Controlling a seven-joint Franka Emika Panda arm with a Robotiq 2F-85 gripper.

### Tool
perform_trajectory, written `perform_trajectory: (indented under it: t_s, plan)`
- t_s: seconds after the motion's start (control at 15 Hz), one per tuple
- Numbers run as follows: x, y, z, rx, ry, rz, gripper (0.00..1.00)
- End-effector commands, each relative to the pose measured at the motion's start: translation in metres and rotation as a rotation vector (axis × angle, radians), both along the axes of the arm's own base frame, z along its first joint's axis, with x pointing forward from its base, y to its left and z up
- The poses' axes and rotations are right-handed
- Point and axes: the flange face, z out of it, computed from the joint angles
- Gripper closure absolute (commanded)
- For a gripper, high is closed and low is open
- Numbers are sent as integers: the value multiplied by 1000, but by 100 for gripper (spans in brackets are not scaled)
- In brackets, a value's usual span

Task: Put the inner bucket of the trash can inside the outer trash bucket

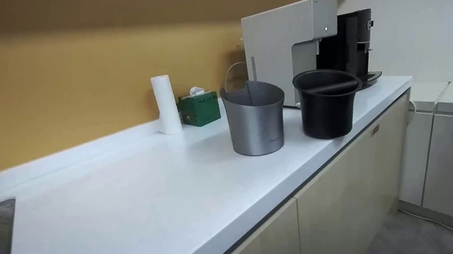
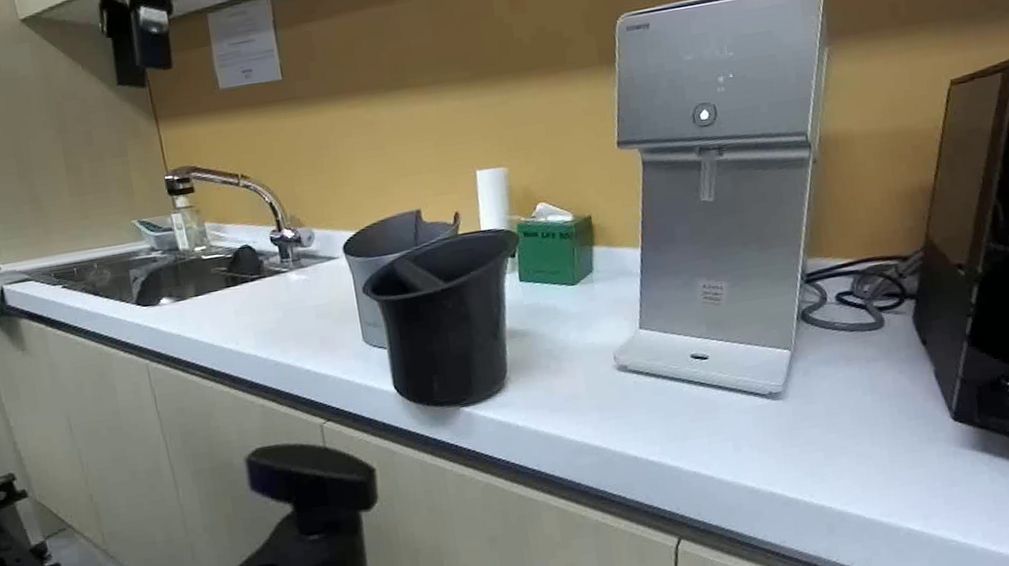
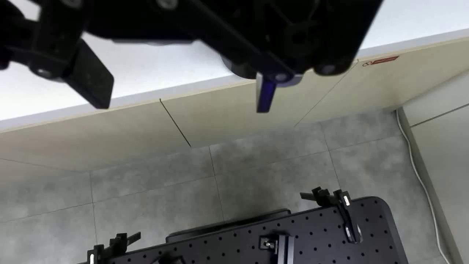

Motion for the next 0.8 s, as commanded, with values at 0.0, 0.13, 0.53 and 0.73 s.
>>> perform_trajectory:
  t_s: [0.0,0.13,0.53,0.73]
  plan:
    - [0,0,1,0,-1,0,0]
    - [0,0,1,0,-4,0,0]
    - [0,0,2,0,-4,0,0]
    - [4,-1,1,1,-26,-8,0]
